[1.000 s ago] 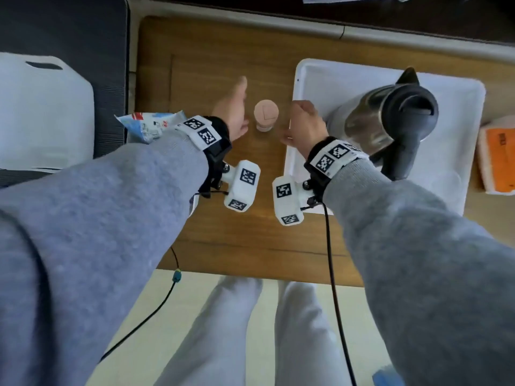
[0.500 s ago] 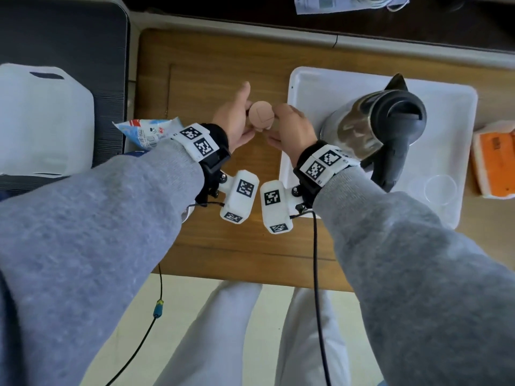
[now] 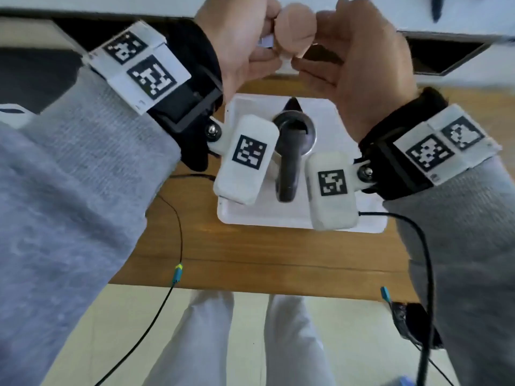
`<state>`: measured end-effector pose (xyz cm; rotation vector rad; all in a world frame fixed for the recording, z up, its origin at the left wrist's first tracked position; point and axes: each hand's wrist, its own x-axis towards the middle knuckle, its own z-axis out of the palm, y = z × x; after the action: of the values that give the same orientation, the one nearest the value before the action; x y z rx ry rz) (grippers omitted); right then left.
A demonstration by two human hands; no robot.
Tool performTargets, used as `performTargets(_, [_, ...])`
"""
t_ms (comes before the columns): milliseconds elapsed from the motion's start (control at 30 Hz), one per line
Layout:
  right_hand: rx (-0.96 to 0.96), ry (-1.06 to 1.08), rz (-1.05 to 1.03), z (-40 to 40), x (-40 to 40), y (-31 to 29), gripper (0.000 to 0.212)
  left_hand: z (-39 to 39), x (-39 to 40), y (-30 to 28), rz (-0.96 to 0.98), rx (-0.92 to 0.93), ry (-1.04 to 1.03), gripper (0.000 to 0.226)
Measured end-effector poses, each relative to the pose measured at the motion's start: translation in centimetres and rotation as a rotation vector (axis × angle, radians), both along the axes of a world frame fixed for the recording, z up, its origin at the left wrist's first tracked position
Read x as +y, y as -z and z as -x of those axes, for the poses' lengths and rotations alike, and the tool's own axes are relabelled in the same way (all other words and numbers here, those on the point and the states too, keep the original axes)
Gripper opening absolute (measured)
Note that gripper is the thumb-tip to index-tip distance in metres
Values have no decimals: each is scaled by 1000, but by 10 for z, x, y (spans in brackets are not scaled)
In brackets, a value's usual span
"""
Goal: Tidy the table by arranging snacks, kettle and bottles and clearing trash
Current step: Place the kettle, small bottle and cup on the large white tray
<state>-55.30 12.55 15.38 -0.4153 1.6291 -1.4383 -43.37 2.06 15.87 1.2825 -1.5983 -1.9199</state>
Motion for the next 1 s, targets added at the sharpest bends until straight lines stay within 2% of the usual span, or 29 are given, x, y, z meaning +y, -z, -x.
performTargets(100, [2,-91,-5,-29,-18,-7,40,-39,-13,-14,-2,-50,-10,42])
performTargets(200, [5,-166,-56,-61,-43,0,45,-77,-27,-14,-83,-98,-43,54])
performTargets(400, [-2,-246,-214,-126,-85,44,44,-140,-46,16,-238,-175,-157,46])
performTargets(533, [-35,-315,-292,-174,-100,76,36,-182,-54,43,-317,-212,-255,27])
performTargets(633, [-69,-381,-352,-204,-106,101,41,-208,-58,66,-367,-274,-316,30])
performTargets(733, [-95,-407,-407,-221,-110,117,48,-220,-58,87,-405,-330,-313,34])
performTargets(867, [-83,-417,-465,-230,-118,130,50,-224,-62,102,-420,-349,-307,29])
performTargets(1000, [-103,-412,-507,-235,-117,138,49,-225,-62,113,-413,-398,-274,30])
